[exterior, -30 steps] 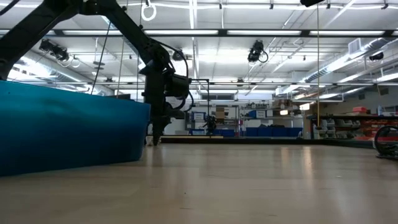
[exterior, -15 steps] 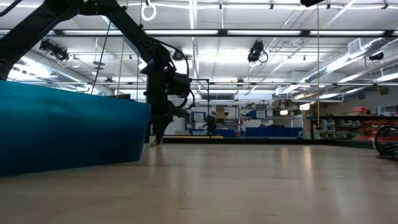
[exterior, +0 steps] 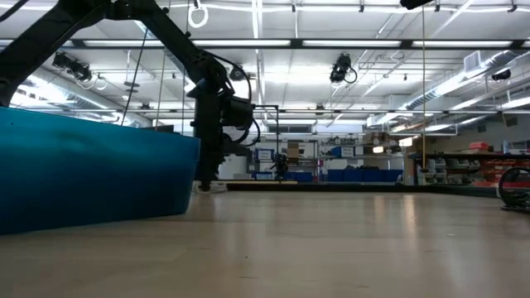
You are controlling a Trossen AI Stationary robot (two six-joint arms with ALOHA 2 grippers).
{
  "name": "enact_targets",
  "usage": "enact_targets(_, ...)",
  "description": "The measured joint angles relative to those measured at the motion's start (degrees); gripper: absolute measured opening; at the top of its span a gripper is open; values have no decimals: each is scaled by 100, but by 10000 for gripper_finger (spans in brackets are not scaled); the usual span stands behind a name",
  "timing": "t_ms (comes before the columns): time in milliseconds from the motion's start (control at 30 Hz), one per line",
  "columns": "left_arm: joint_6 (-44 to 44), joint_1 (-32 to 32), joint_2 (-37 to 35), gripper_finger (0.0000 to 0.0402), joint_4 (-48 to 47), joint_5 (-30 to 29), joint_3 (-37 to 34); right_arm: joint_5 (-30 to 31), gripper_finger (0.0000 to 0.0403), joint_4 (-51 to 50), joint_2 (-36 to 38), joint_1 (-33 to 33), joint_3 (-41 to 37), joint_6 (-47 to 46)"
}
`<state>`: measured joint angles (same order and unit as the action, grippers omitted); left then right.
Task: Pick and place USB-C Cables
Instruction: Put the white charger cable into the blue bin
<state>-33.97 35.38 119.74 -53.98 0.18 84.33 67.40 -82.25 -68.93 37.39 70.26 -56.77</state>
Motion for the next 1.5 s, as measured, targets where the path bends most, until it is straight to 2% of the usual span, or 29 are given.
enact_targets(133,115,-18,-2,25,-6,229,0,0,213,-10,0,0,0,0)
enact_targets(333,315,-70,-6,39,-380,274,257,0,213,-16,0,-1,0,0)
enact_targets(467,410,-148,-24,28,-759,254,651,0,213,-20,0,0,0,0)
enact_targets(667,675,-465,-26,32,-1422,99,1329,-101,213,-25,0,0,0,0)
enact_targets(933,905,-1118,-31,30,-2647,-453,2117,-193,213,-31,0,-1,-116,0)
enact_targets(1067,1234,-1557,-39,32,-3118,-550,2387,-205,213,-29,-1,-1,-155,0)
enact_targets(1267,1368,-2280,-74,35,-3371,-606,2463,-216,213,-29,-2,0,-155,-2)
enact_targets(1500,1335,-3146,-259,32,-3604,-1160,2443,-262,213,-18,-2,0,-155,-2)
